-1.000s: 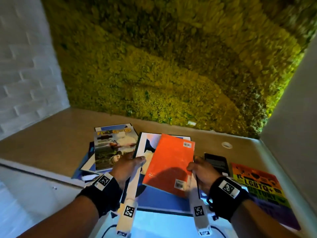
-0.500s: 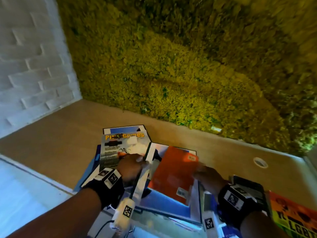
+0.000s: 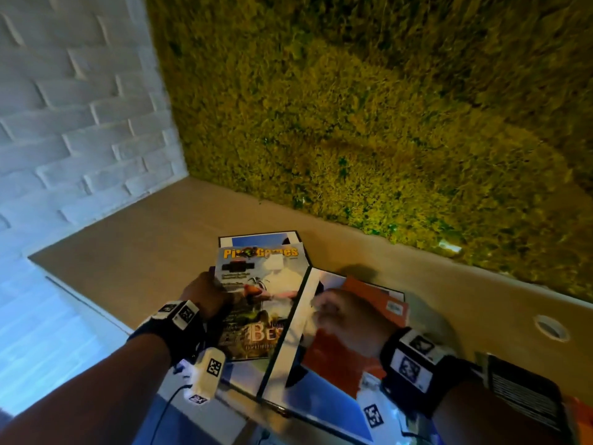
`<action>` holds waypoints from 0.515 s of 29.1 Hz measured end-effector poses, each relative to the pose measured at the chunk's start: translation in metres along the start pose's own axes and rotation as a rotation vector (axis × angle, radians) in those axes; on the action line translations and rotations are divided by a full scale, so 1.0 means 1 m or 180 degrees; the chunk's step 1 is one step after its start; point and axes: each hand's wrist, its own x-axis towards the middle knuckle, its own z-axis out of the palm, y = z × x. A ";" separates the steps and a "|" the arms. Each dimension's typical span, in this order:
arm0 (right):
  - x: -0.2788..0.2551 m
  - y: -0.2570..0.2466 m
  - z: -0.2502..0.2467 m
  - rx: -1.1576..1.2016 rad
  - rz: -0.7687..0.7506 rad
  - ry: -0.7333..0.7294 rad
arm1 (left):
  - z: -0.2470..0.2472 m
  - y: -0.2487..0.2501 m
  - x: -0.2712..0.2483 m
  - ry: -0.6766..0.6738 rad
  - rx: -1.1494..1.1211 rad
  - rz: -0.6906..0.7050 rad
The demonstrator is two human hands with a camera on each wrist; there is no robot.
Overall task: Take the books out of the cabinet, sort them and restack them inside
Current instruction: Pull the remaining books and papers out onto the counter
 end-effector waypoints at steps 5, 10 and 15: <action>0.035 -0.015 0.033 -0.0751 0.0031 -0.0615 | -0.008 -0.016 0.025 -0.0157 -0.0372 0.0101; 0.041 0.008 0.019 -0.0847 0.0266 -0.0340 | -0.025 -0.034 0.045 -0.0169 -0.1479 0.0149; 0.046 0.019 0.003 -0.0347 0.0413 -0.0359 | -0.064 -0.011 0.033 0.0151 -0.1702 0.0697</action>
